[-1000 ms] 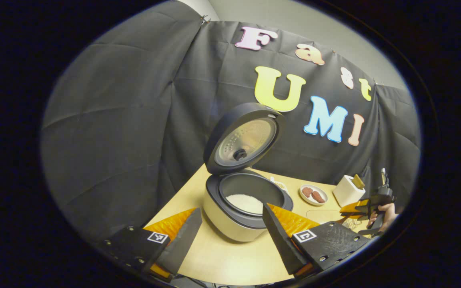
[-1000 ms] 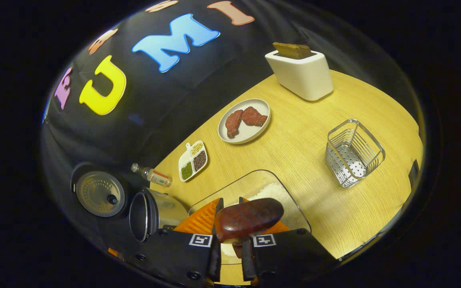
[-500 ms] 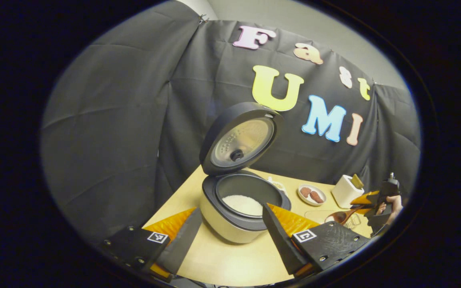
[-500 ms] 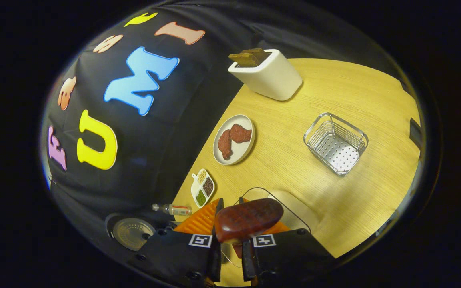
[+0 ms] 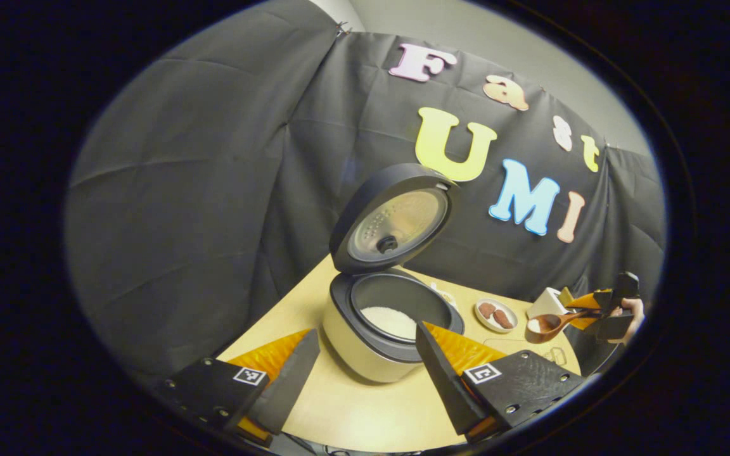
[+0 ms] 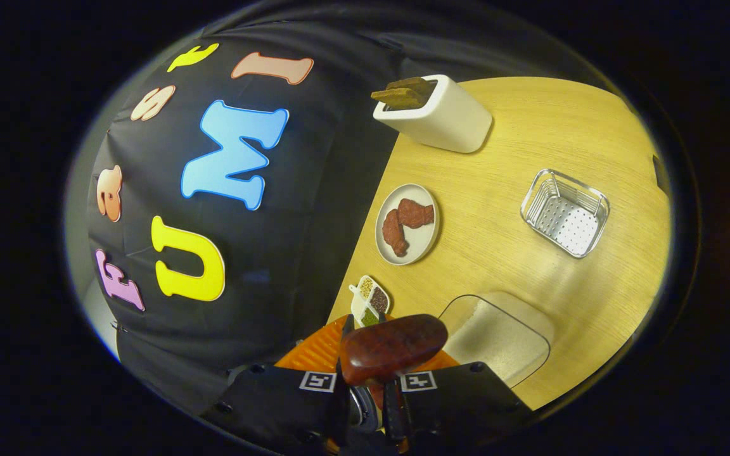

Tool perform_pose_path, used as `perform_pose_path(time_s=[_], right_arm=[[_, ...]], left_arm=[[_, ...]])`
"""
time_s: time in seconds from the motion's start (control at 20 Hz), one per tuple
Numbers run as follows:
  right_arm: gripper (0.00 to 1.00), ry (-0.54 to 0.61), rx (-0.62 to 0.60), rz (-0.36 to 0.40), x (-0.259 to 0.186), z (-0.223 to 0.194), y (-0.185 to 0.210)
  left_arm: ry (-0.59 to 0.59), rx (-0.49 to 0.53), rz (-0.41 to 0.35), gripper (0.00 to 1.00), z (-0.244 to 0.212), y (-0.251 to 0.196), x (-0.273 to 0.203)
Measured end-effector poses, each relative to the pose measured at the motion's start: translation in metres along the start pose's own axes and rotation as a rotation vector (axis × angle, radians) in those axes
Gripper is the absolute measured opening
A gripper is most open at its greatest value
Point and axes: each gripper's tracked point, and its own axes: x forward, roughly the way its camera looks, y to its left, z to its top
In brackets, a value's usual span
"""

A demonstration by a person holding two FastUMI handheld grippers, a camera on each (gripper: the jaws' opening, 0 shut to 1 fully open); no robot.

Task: Close the left gripper, press the button to open the rice cooker; take a wooden spoon from the chopstick holder with the right hand, scoop a spoonful of rice and pour it into the rice cooker, then put the wooden spoon back into the chopstick holder.

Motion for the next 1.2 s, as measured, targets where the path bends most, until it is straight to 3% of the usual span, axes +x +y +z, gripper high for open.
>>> perform_pose_path(time_s=[0.2, 0.35, 0.45, 0.5, 0.55, 0.9, 1.0, 1.05, 1.2], right_arm=[[0.22, 0.067, 0.007, 0.083, 0.011, -0.024, 0.044], [0.19, 0.101, -0.010, 0.106, 0.024, -0.043, 0.061], [0.22, 0.136, -0.025, 0.120, 0.034, -0.062, 0.077], [0.18, 0.158, -0.038, 0.130, 0.039, -0.074, 0.085], [0.23, 0.172, -0.054, 0.135, 0.045, -0.083, 0.091], [0.22, 0.271, -0.218, 0.178, 0.083, -0.167, 0.131], [0.18, 0.288, -0.274, 0.169, 0.096, -0.184, 0.132], [0.22, 0.288, -0.316, 0.160, 0.102, -0.190, 0.129], [0.22, 0.264, -0.464, 0.129, 0.115, -0.202, 0.119]], left_arm=[[-0.016, 0.009, 0.024, 0.97, 0.004, 0.009, -0.008], [-0.018, 0.012, 0.047, 0.97, 0.002, 0.018, -0.014], [-0.017, 0.003, 0.060, 0.97, 0.001, 0.024, -0.020], [-0.020, -0.004, 0.067, 0.97, 0.001, 0.027, -0.021], [-0.023, -0.009, 0.073, 0.97, 0.002, 0.029, -0.022], [-0.021, -0.067, 0.133, 0.97, -0.002, 0.058, -0.036], [-0.013, -0.107, 0.149, 0.98, -0.006, 0.067, -0.037], [-0.012, -0.116, 0.160, 0.98, -0.006, 0.073, -0.037], [0.007, -0.117, 0.201, 0.97, -0.010, 0.088, -0.041]])
